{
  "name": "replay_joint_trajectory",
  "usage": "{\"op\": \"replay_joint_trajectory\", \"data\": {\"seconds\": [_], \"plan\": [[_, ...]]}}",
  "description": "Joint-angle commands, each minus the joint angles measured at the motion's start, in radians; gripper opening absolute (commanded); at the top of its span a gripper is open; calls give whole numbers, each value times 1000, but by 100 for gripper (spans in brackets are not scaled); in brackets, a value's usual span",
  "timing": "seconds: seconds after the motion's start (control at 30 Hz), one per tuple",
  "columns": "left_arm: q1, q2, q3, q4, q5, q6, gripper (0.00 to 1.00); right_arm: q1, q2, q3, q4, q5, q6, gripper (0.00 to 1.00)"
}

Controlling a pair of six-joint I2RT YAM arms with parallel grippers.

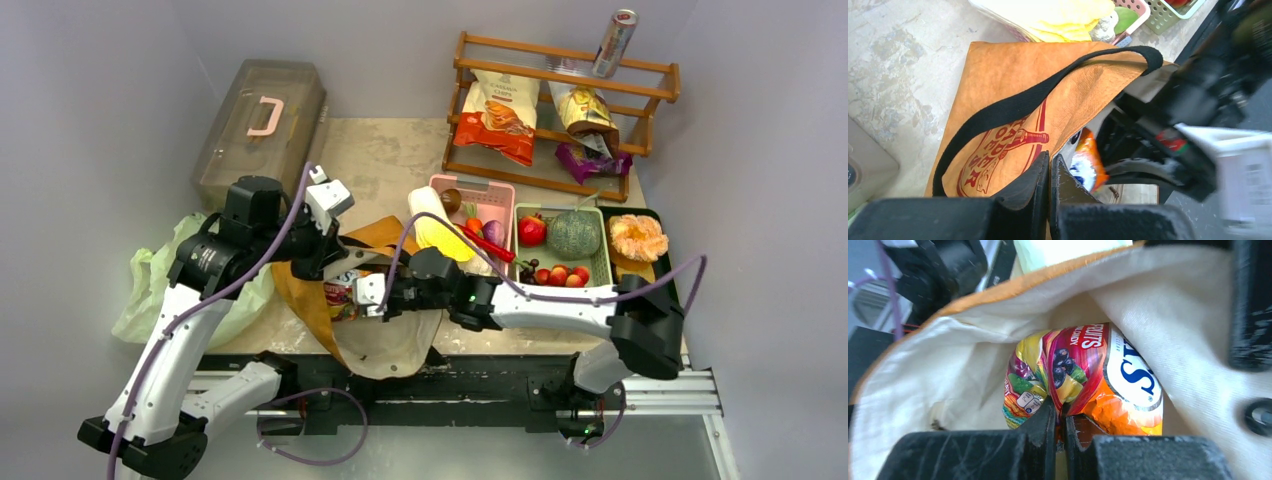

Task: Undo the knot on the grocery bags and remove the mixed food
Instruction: Pick up the fake candies from the takeout bag.

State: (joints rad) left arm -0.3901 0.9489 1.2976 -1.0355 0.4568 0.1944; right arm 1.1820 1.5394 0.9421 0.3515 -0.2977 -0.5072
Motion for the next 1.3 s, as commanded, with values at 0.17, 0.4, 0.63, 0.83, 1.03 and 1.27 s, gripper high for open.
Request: {"op": "replay_joint_trajectory", "data": {"seconds": [0.17,0.4,0.63,0.83,1.03,1.27], "plan": [[11,12,10,2,-15,21,0,-21,-342,-2,-220,-158,28,0],[11,27,-4,7,-9,39,0,-79,-467,-3,-341,-153,58,0],[12,36,-4,-5,-5,51,0,-86,-586,65,-349,-12,160,0],[11,40,-6,1,0,25,0,-154,-619,77,-264,326,359,0],[11,41,5,7,-4,21,0,-505,-528,172,-329,423,771,0],[12,22,-6,37,-17,7,0,-685,-462,161,-426,498,1026,0]]}}
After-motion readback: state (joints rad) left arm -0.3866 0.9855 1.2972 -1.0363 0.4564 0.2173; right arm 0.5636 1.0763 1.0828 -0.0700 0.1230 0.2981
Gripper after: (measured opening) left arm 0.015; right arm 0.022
